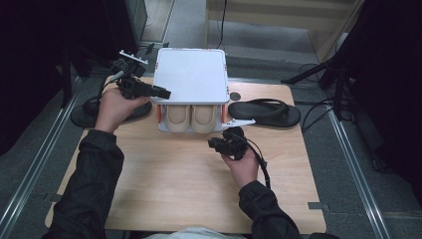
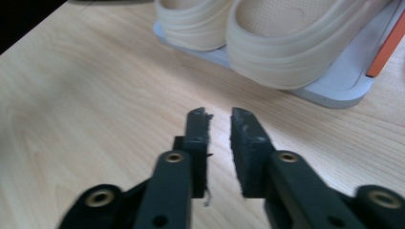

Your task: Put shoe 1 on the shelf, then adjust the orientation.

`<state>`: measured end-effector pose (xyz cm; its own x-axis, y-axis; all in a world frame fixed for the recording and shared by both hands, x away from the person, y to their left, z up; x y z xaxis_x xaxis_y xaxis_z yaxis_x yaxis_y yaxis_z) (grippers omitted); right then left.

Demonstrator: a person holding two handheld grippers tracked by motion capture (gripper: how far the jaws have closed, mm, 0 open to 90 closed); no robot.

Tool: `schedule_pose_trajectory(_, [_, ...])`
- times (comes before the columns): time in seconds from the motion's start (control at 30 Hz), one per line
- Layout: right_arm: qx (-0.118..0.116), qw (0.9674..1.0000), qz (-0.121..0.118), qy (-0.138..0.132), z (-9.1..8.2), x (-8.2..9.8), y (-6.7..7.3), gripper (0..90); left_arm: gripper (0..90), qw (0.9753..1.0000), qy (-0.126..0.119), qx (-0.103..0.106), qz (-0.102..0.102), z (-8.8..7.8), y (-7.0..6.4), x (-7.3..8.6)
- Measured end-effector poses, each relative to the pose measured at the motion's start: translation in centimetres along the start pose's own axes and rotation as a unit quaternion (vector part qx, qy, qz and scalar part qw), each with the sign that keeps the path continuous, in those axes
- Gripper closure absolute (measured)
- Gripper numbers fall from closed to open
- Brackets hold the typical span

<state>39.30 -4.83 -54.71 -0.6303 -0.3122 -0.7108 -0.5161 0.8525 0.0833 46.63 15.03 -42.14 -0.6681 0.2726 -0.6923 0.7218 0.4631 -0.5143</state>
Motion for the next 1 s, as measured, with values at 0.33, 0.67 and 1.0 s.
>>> schedule_pose_trajectory(0.33, [-0.046,0.9977,-0.02,-0.044,-2.4,-0.4,-0.6,53.9,43.7,0.999,-0.025,-0.028,-0.024,-2.7,0.0,1.7])
schedule_pose_trajectory(0.67, [-0.093,0.9932,-0.042,-0.057,-4.0,0.2,-0.3,55.7,51.6,0.9943,-0.042,-0.083,-0.052,-5.5,2.4,4.5])
schedule_pose_trajectory(1.0, [-0.053,0.9946,-0.064,-0.063,-4.3,0.3,-2.1,52.4,77.8,0.9905,-0.061,-0.103,-0.067,-5.7,5.1,6.2])
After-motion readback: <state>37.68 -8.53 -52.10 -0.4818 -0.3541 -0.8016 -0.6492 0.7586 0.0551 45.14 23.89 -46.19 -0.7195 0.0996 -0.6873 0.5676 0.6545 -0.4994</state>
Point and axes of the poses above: each handheld gripper's, and its own axes: z roughly forward along the jaws, x roughly out of its underside, y roughly to its left, the point moved 10 cm from there along z, roughly forward along the jaws, and after that the axes turned 15 degrees about x, right-handed, at the moved point
